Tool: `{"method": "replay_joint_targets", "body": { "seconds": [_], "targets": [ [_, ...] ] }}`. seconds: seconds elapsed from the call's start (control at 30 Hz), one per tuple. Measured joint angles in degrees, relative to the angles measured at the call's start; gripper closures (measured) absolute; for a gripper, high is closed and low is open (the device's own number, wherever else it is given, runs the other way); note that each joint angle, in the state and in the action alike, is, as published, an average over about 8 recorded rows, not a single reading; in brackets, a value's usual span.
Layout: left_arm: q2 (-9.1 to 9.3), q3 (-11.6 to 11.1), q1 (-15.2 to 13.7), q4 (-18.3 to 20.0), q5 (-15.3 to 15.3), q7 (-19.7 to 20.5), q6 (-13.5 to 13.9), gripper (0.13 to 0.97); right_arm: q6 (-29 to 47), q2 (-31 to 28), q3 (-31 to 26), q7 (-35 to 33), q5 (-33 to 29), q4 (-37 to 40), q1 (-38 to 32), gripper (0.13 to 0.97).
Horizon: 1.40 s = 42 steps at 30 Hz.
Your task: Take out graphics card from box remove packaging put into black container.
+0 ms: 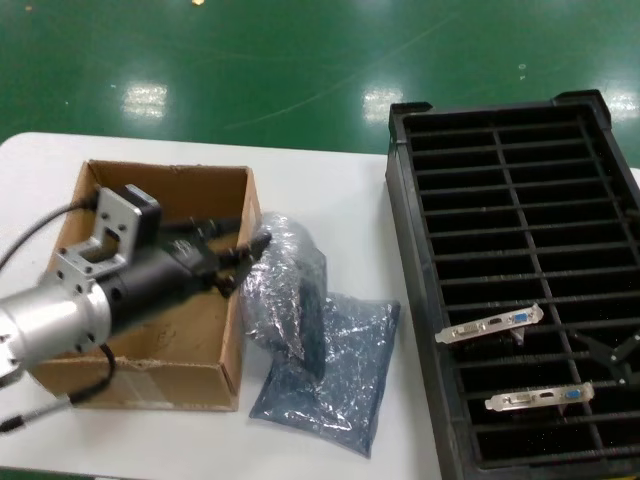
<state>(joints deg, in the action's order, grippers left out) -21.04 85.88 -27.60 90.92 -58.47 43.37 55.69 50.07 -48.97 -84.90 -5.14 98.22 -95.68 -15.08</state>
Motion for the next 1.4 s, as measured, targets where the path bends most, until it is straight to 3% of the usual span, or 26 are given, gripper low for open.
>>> {"method": "replay_joint_targets", "body": {
  "seconds": [0.2,0.43,0.77,1.07,1.4],
  "targets": [
    [-4.05,-0.53,2.83,7.56,-5.00,-10.32,-8.66,0.793,0.00,0.00,0.00,0.00,0.00,0.00,0.00,0.129],
    [-6.83,-1.75,7.17,13.21,-11.31,-22.40,-18.81,0.635,-0.23,0.15,-0.03,0.02,0.02,0.01,0.07,0.129],
    [-6.19,-1.19,9.33,12.55,-14.87,-25.35,-22.86,0.397,-4.45,2.83,-0.60,0.46,0.44,0.35,1.34,0.129],
    [-4.90,-0.29,11.67,11.03,-18.68,-27.66,-27.05,0.243,-10.30,6.54,-1.39,1.06,1.01,0.82,3.10,0.129],
    [-3.65,0.57,13.95,9.56,-22.39,-29.90,-31.14,0.154,-15.97,10.14,-2.16,1.63,1.56,1.28,4.81,0.129]
  ]
}}
